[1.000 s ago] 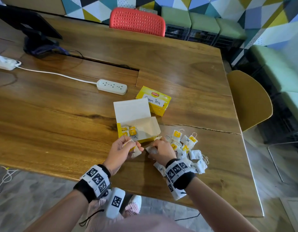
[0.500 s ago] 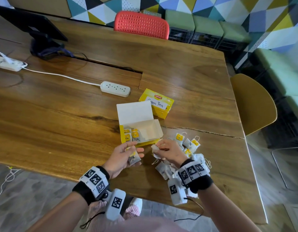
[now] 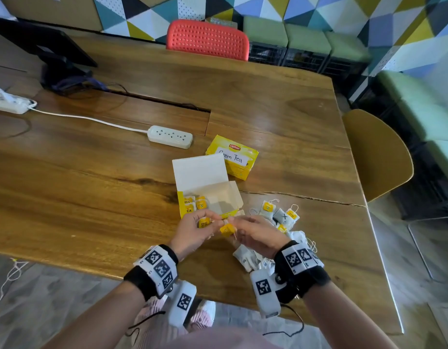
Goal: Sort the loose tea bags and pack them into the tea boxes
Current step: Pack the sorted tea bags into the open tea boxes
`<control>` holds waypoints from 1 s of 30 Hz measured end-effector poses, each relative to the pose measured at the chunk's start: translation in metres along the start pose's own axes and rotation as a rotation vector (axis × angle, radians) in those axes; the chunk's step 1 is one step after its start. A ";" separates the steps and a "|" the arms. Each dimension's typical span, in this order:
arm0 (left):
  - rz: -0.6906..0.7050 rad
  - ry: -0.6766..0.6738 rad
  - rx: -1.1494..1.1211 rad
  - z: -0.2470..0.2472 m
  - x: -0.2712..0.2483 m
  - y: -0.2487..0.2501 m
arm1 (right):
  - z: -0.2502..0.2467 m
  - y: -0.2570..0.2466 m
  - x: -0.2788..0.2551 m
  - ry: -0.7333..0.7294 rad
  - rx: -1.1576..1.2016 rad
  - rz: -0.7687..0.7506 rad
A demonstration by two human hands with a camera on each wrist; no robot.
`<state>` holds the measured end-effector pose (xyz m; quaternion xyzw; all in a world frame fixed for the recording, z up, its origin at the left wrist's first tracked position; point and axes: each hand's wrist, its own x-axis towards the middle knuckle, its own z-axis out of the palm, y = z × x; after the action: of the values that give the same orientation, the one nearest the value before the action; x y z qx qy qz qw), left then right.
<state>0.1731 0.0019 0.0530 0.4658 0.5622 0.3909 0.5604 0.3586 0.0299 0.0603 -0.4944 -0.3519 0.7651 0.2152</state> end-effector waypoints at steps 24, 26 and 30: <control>-0.299 -0.198 -0.373 -0.003 0.002 0.022 | 0.026 -0.039 -0.001 0.153 -0.679 -0.294; -0.289 -0.233 -0.432 -0.003 0.000 0.025 | 0.027 -0.036 0.000 0.192 -0.627 -0.287; -0.226 -0.282 -0.328 -0.004 -0.003 0.023 | 0.029 -0.037 -0.001 0.233 -0.582 -0.272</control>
<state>0.1709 0.0054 0.0759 0.3527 0.4559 0.3431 0.7416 0.3325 0.0445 0.0967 -0.5675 -0.5915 0.5352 0.2039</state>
